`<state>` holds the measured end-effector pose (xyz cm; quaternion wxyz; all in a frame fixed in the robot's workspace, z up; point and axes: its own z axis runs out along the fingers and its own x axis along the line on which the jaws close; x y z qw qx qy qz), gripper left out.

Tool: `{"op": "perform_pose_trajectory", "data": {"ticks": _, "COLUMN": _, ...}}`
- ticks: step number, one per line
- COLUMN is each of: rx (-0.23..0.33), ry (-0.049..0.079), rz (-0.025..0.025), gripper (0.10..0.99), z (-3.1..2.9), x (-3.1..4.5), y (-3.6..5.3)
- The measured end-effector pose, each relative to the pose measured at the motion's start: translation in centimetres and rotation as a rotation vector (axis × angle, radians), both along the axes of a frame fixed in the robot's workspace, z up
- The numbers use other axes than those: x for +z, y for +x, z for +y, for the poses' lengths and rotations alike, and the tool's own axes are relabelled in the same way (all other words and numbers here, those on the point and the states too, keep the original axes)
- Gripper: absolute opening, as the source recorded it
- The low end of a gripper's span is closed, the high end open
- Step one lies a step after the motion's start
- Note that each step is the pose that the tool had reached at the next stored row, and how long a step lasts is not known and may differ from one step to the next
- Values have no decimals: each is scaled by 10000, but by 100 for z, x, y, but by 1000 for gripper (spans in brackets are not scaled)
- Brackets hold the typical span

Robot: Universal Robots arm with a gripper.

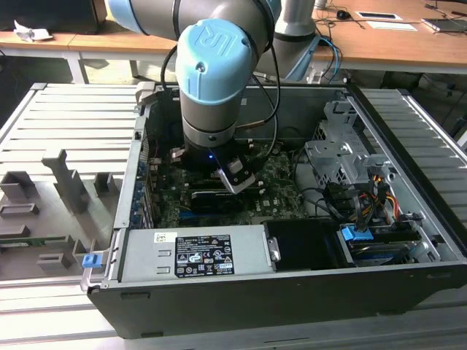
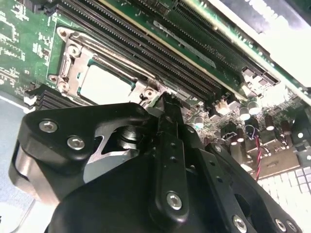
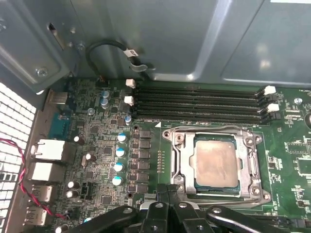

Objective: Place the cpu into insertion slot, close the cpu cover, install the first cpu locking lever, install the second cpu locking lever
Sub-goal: 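Install the second cpu locking lever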

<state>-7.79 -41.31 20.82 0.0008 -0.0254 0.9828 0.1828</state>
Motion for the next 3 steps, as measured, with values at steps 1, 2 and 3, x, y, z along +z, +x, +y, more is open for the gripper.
{"op": "perform_pose_trajectory", "data": {"ticks": 1, "rx": 0, "ry": 1, "rz": 0, "gripper": 106, "z": 0, "x": 5, "y": 0}}
{"op": "perform_pose_trajectory", "data": {"ticks": 2, "rx": 0, "ry": 3, "rz": -2, "gripper": 106, "z": 1, "x": 6, "y": 0}}
{"op": "perform_pose_trajectory", "data": {"ticks": 3, "rx": 0, "ry": 1, "rz": 0, "gripper": 106, "z": 0, "x": 7, "y": 0}}
